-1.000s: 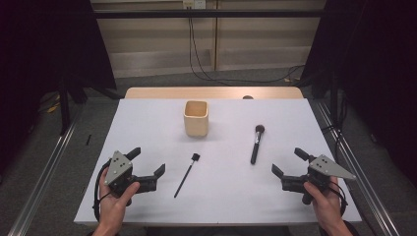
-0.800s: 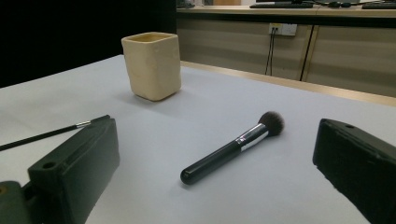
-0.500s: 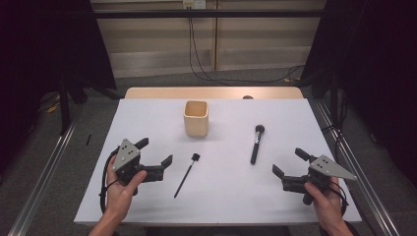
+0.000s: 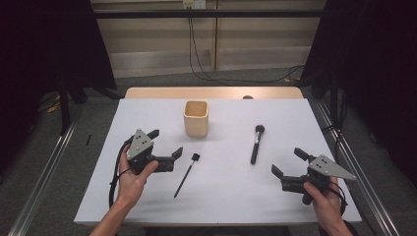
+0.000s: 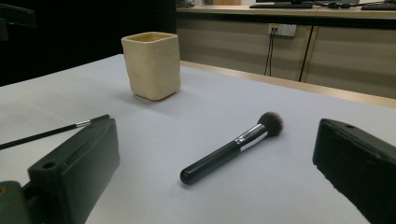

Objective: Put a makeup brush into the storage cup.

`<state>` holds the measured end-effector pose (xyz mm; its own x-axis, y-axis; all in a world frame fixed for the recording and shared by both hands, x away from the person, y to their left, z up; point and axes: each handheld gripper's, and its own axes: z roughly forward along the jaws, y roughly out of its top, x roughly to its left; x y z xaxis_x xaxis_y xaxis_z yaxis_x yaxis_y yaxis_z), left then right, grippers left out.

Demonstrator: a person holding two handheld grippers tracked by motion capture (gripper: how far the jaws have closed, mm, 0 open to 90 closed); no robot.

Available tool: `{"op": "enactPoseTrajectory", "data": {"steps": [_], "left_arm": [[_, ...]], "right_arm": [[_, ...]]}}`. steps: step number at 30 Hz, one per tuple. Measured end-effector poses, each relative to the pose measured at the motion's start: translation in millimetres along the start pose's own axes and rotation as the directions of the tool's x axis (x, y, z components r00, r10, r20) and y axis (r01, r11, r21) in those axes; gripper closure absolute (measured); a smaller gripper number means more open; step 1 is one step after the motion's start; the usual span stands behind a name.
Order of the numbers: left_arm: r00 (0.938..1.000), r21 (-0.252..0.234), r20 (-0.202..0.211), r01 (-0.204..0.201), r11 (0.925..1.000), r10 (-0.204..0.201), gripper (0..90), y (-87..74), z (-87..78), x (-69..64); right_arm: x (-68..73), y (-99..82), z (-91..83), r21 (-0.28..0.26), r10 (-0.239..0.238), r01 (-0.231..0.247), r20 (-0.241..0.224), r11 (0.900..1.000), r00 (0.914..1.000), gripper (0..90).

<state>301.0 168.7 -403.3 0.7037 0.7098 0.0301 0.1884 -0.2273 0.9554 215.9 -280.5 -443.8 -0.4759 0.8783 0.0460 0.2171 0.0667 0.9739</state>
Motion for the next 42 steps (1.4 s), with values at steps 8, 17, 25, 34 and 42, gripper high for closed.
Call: {"op": "enactPoseTrajectory", "data": {"steps": [8, 17, 25, 34, 42], "left_arm": [[0.9997, 0.022, 0.004, -0.023, 0.9995, 0.022, 2.9, 6.9, 14.7, -5.1], [0.9997, 0.124, 0.019, -0.02, 0.992, 0.018, 4.6, 12.4, 30.0, -6.5], [0.9995, 0.211, 0.025, -0.022, 0.9772, 0.017, 4.2, 12.8, 37.3, -10.3], [0.999, 0.372, 0.04, -0.036, 0.9276, 0.022, 4.9, 18.2, 43.5, -12.1], [0.9975, 0.509, 0.07, -0.025, 0.8601, -0.012, 4.8, 21.9, 51.2, -19.6]], "right_arm": [[0.3, 0.2, 0.4, -0.002, 0.001, -0.001, -0.001, 1.0, 1.0, 0.1], [0.3, -0.4, 2.4, 0.008, -0.011, 0.011, -0.004, 0.9999, 0.9999, 0.2], [-0.3, -0.4, 1.6, 0.009, -0.006, 0.006, 0.002, 0.9999, 1.0, 0.2], [1.1, -0.7, 2.6, 0.019, -0.006, 0.006, -0.004, 0.9998, 1.0, 0.2], [-0.2, -1.1, 2.0, 0.019, -0.006, 0.006, -0.005, 0.9998, 1.0, 0.1]]}}
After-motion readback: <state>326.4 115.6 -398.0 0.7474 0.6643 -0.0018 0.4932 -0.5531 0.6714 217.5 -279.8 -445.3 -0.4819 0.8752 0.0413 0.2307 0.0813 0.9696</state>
